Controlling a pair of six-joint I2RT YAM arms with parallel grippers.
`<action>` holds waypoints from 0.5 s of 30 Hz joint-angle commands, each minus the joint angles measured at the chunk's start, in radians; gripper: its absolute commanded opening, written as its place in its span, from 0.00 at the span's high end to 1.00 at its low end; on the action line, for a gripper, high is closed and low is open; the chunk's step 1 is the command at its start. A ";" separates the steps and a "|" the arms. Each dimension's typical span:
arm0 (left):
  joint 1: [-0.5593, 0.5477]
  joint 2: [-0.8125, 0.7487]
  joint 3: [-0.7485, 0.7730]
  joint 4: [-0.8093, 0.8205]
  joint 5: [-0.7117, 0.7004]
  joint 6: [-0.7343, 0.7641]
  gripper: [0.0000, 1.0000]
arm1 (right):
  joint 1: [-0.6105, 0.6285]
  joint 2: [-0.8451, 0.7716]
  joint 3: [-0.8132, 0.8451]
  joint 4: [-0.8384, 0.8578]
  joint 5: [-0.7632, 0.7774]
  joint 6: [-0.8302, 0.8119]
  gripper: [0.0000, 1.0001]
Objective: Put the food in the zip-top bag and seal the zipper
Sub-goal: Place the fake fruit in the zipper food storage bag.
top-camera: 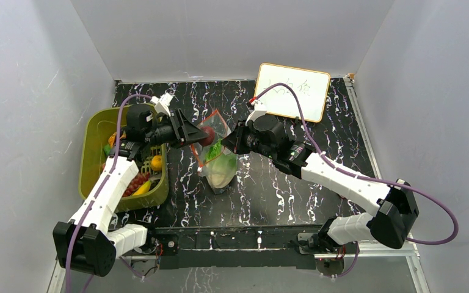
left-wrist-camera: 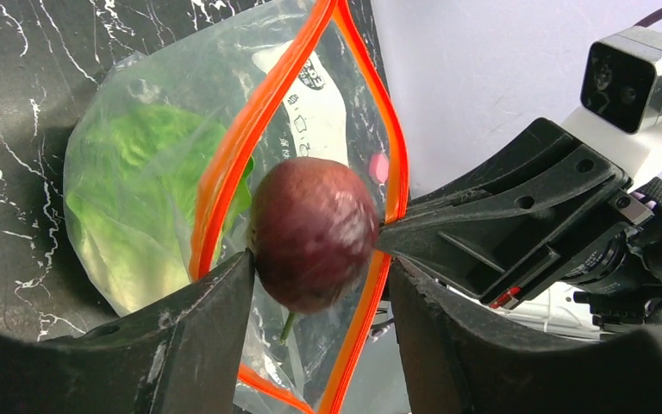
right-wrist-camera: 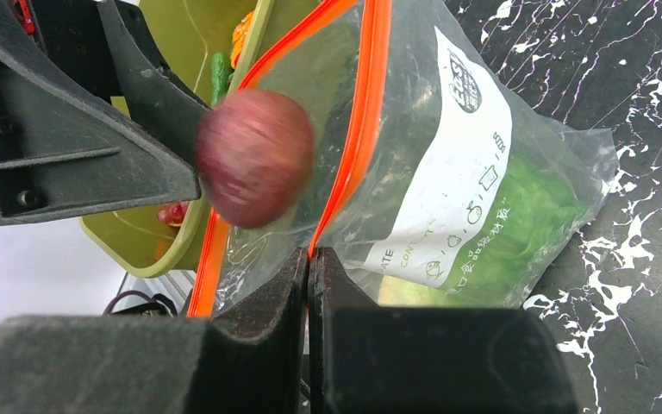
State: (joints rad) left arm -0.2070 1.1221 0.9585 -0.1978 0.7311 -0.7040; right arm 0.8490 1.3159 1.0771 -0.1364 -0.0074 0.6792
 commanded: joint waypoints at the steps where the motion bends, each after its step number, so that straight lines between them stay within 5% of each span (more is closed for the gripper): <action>1: -0.005 -0.027 0.048 -0.022 -0.009 0.010 0.41 | -0.001 -0.021 0.038 0.076 0.001 -0.003 1.00; 15: -0.006 -0.073 0.183 -0.178 -0.206 0.113 0.34 | -0.001 -0.042 0.023 0.065 0.019 -0.011 1.00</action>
State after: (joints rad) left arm -0.2070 1.0855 1.0576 -0.2714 0.6277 -0.6662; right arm 0.8490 1.3155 1.0771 -0.1352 -0.0025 0.6788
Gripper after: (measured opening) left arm 0.655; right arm 0.009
